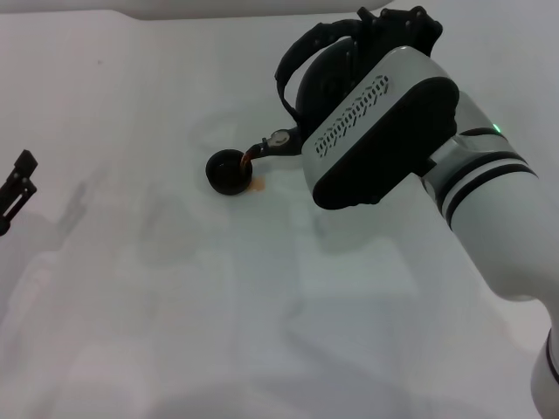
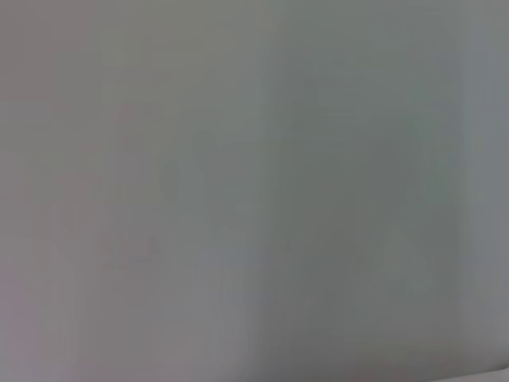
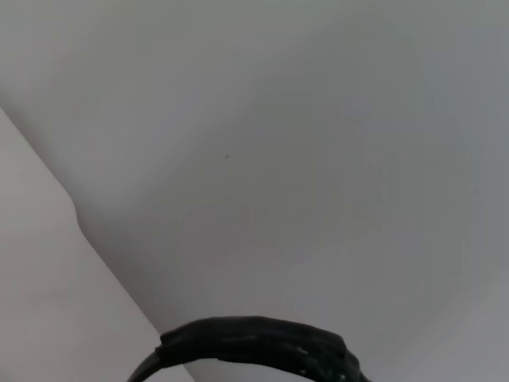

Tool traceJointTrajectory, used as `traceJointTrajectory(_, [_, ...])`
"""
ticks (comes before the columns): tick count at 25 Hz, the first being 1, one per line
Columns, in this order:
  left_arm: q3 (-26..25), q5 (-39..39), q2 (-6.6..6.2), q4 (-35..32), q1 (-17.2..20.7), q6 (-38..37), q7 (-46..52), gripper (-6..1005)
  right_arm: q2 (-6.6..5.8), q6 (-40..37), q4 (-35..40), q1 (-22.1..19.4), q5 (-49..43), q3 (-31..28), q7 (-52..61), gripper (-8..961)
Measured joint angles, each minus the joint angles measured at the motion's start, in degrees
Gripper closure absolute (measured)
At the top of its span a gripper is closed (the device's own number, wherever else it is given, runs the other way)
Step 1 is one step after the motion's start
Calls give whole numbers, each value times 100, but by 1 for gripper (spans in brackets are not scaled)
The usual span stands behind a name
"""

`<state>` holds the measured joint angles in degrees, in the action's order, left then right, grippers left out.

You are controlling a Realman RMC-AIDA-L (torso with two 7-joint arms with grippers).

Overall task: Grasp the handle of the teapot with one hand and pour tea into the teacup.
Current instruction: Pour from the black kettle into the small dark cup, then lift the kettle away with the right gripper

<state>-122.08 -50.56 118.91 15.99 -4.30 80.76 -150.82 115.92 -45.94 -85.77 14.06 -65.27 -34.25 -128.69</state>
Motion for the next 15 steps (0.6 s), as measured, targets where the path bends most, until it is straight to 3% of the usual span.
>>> traceJointTrajectory(15, [0,6,0,0,-9,4,0,187,18,34,53,41,-118,59,-56,847])
